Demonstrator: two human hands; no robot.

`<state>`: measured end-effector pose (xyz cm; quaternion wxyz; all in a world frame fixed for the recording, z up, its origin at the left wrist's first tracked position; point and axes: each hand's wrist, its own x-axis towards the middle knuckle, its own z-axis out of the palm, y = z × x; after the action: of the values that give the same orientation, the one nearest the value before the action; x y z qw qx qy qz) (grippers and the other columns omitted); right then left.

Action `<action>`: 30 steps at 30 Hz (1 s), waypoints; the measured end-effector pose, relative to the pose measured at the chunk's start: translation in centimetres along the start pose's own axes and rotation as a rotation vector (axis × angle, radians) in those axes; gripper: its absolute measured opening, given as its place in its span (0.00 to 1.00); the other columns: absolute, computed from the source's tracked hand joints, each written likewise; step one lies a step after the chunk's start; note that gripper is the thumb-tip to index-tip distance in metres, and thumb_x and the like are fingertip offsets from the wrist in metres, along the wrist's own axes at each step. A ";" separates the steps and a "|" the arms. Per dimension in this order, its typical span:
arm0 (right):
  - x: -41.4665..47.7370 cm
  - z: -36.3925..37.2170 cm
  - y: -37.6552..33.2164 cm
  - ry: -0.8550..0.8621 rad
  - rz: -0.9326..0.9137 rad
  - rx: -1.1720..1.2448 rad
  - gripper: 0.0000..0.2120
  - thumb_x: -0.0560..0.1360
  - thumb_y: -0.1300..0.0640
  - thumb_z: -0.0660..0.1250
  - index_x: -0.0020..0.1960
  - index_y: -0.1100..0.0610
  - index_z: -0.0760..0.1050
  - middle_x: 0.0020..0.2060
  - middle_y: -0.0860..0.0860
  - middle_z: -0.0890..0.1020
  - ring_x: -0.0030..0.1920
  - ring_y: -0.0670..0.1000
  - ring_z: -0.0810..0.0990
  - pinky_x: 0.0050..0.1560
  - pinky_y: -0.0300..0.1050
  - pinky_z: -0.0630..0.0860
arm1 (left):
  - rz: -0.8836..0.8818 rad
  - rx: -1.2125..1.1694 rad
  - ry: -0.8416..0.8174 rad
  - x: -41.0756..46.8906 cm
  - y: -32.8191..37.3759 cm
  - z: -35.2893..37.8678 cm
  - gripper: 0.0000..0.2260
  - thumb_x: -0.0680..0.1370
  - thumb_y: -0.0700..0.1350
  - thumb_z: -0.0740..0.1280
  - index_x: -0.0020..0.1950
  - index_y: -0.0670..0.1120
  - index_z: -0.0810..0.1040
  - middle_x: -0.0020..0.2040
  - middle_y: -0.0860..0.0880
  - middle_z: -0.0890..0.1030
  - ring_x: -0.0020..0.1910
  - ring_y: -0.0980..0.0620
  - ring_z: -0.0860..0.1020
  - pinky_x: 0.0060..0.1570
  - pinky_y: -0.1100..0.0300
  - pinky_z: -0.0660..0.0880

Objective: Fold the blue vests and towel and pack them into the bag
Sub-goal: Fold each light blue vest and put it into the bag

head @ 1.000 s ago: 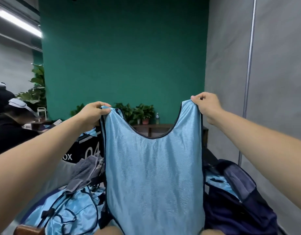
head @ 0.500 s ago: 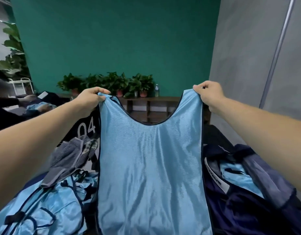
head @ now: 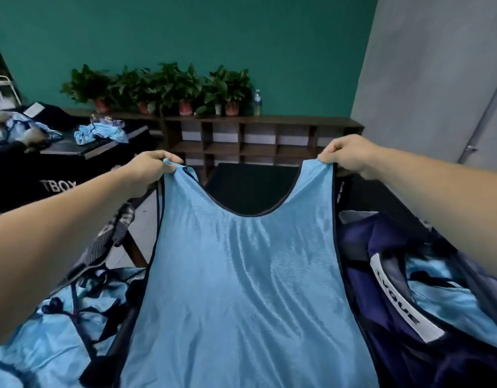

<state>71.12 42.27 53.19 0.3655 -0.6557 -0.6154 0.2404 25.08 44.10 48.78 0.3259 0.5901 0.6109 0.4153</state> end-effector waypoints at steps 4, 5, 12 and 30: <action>2.7 2.3 2.6 0.008 0.014 -0.027 0.08 0.78 0.57 0.77 0.41 0.55 0.83 0.48 0.52 0.87 0.54 0.53 0.83 0.58 0.51 0.79 | -0.037 -0.007 -0.016 2.2 -3.1 2.1 0.07 0.84 0.36 0.66 0.57 0.43 0.84 0.51 0.48 0.83 0.51 0.51 0.80 0.49 0.60 0.75; 3.4 2.8 3.0 0.020 0.019 -0.037 0.09 0.78 0.57 0.78 0.40 0.55 0.82 0.48 0.52 0.87 0.54 0.53 0.83 0.58 0.51 0.80 | -0.035 -0.008 -0.013 2.8 -3.6 2.5 0.07 0.84 0.35 0.67 0.57 0.42 0.84 0.50 0.48 0.83 0.51 0.52 0.81 0.50 0.60 0.76; 7.3 4.2 3.7 0.278 0.013 -0.072 0.05 0.76 0.59 0.78 0.41 0.57 0.85 0.44 0.50 0.88 0.51 0.51 0.86 0.56 0.46 0.82 | 0.079 -0.094 0.201 7.1 -2.9 3.8 0.06 0.83 0.36 0.68 0.51 0.44 0.83 0.45 0.50 0.82 0.44 0.53 0.80 0.39 0.66 0.76; 6.2 7.6 5.0 -0.002 0.130 -0.254 0.04 0.75 0.61 0.79 0.45 0.59 0.84 0.49 0.54 0.86 0.49 0.55 0.84 0.50 0.48 0.82 | -0.011 0.149 0.108 6.9 -5.6 4.8 0.14 0.75 0.40 0.80 0.59 0.44 0.83 0.53 0.45 0.84 0.50 0.48 0.82 0.45 0.62 0.75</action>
<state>69.28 49.91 45.47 0.2626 -0.7349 -0.5974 0.1846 26.20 51.81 42.26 0.2500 0.5860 0.6599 0.3983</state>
